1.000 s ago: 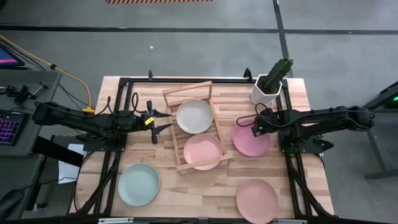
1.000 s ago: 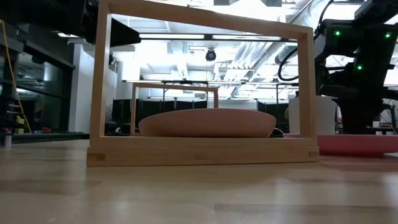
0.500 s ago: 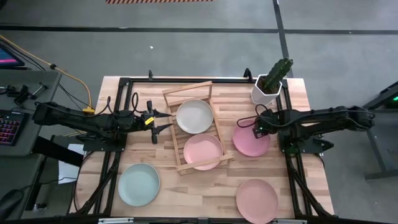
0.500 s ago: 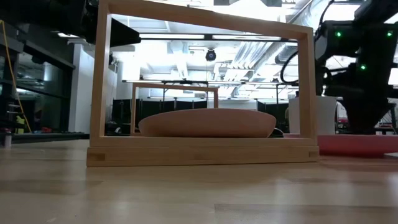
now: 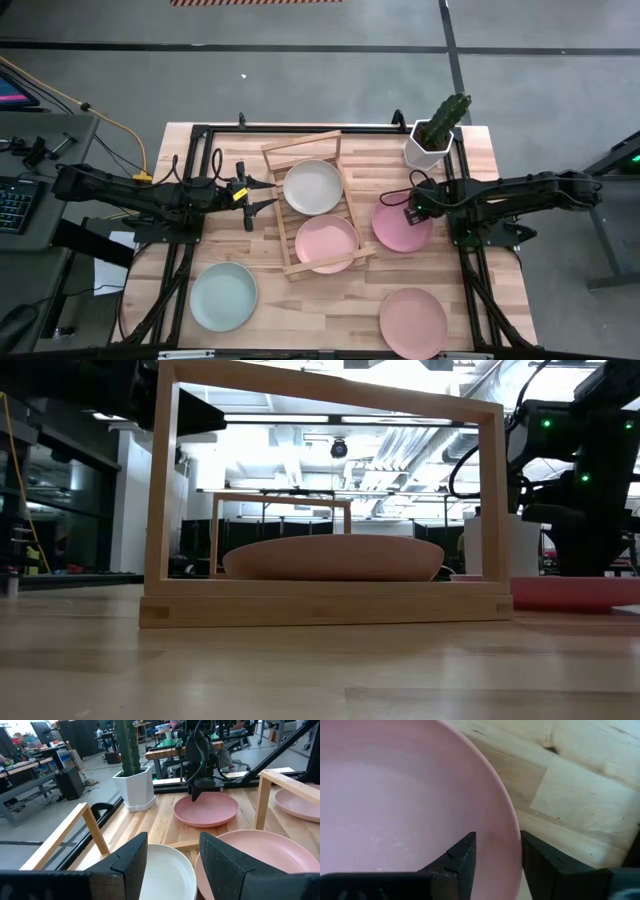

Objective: Place and stack plates onto a shelf
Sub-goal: Stack the top pink plate on top of the pink plate on the shelf

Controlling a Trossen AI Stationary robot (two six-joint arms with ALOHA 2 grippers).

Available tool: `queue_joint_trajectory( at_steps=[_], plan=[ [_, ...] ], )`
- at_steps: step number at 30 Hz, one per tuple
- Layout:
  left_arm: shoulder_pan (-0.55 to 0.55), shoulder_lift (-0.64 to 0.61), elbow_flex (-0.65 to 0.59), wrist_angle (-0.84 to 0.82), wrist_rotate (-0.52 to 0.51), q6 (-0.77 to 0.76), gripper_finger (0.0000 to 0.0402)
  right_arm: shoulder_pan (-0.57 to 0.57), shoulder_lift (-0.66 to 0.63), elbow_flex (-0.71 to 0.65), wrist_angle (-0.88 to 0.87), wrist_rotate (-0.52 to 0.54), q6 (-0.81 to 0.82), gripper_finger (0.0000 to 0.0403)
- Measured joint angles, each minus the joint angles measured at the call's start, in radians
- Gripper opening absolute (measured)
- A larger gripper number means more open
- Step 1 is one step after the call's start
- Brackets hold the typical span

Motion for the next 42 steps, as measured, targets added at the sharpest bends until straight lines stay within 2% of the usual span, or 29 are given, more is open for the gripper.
queue_joint_trajectory(
  at_steps=[2, 5, 7, 13, 22, 30, 35, 42],
  plan=[
    [0.0, 0.0, 0.0, 0.0, 0.0, 0.017, 0.017, 0.0, 0.0, 0.0, 0.0, 0.004, -0.001, 0.0102],
    [0.0, 0.0, 0.0, 0.0, 0.0, 0.023, 0.017, 0.0, 0.0, 0.0, 0.001, 0.025, 0.002, 0.0034],
    [0.0, 0.0, 0.0, 0.0, 0.0, 0.023, 0.017, 0.0, 0.0, 0.0, 0.01, 0.037, 0.007, 0.0011],
    [0.0, 0.0, 0.0, 0.006, -0.007, 0.055, 0.017, 0.0, -0.034, 0.006, 0.037, 0.054, 0.007, 0.0003],
    [0.0, 0.0, 0.0, 0.011, -0.01, 0.068, 0.017, 0.012, -0.216, 0.105, 0.032, 0.131, -0.02, 0.0],
    [0.0, 0.0, 0.0, 0.012, -0.01, 0.068, 0.017, 0.037, -0.242, 0.149, 0.177, 0.182, -0.106, 0.0],
    [0.0, 0.0, 0.0, 0.013, -0.011, 0.069, 0.017, 0.037, -0.198, 0.149, 0.33, 0.177, -0.16, 0.0],
    [0.0, 0.0, 0.0, 0.017, -0.011, 0.069, 0.017, 0.037, 0.014, 0.149, 0.593, 0.091, -0.226, 0.0]
  ],
)
